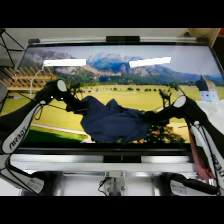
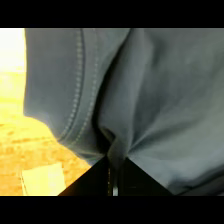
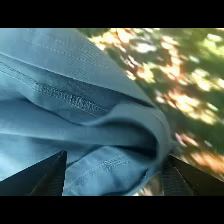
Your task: Fold the shirts.
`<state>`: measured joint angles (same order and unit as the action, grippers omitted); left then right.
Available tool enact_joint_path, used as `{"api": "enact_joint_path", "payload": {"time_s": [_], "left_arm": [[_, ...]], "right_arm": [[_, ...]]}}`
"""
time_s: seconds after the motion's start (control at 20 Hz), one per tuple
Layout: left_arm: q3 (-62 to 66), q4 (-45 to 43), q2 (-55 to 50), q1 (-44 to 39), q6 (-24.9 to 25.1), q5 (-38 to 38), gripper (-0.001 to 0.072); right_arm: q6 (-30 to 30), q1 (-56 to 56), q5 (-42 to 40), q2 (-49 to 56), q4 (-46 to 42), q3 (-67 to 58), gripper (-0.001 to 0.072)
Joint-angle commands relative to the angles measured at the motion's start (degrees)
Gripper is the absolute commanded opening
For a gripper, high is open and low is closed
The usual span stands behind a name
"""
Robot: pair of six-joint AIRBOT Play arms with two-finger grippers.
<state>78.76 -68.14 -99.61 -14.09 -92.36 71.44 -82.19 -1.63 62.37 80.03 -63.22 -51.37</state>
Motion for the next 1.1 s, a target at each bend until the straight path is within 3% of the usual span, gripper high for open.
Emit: {"api": "enact_joint_path", "payload": {"time_s": [0.0,0.05,0.1,0.15,0.4,0.55,0.75,0.85,0.95,1.05], "left_arm": [[0.37,0.04,0.59,-0.11,0.83,-0.31,0.0037],[0.61,0.04,1.09,-0.09,0.85,-0.31,0.0036],[1.03,0.02,1.68,-0.09,1.27,-0.33,0.0036],[1.51,-0.2,2.38,-0.09,1.68,-0.39,0.0035],[10.03,-9.01,10.51,0.63,1.68,-0.26,0.0034],[21.81,-10.14,19.32,1.97,1.68,-0.33,0.0035],[40.94,-10.16,32.44,2.29,1.68,-0.59,0.0035],[42.95,-11.04,39.45,2.29,1.62,-2.56,0.0035],[39.95,-14.95,45.86,2.29,-1.2,-1.66,0.0035],[35.17,-18.4,50.14,2.29,-3.54,1.38,0.0035]], "right_arm": [[-1.2,-3.96,-0.98,4.13,-0.24,0.02,0.0669],[-1.2,-4.79,-0.9,4.85,-0.28,0.02,0.0489],[-1.22,-5.05,-0.87,4.98,-0.22,0.02,0.0233],[-1.7,-4.96,-0.35,4.83,0.2,-0.11,0.0082],[1.44,-4.98,4.04,-4.68,-6.49,-7.82,0.0073],[4.57,-4.98,3.76,-16.41,-10.73,-18.69,0.0073],[4.74,-4.98,1.84,-32.76,-9.75,-32.65,0.0073],[4.68,-4.98,0.48,-40.3,-9.86,-35.06,0.0073],[0.07,-4.98,3.17,-45.9,-12.68,-35.04,0.0073],[-4.22,-4.98,11.26,-48.11,-14.27,-35.04,0.0073]]}}
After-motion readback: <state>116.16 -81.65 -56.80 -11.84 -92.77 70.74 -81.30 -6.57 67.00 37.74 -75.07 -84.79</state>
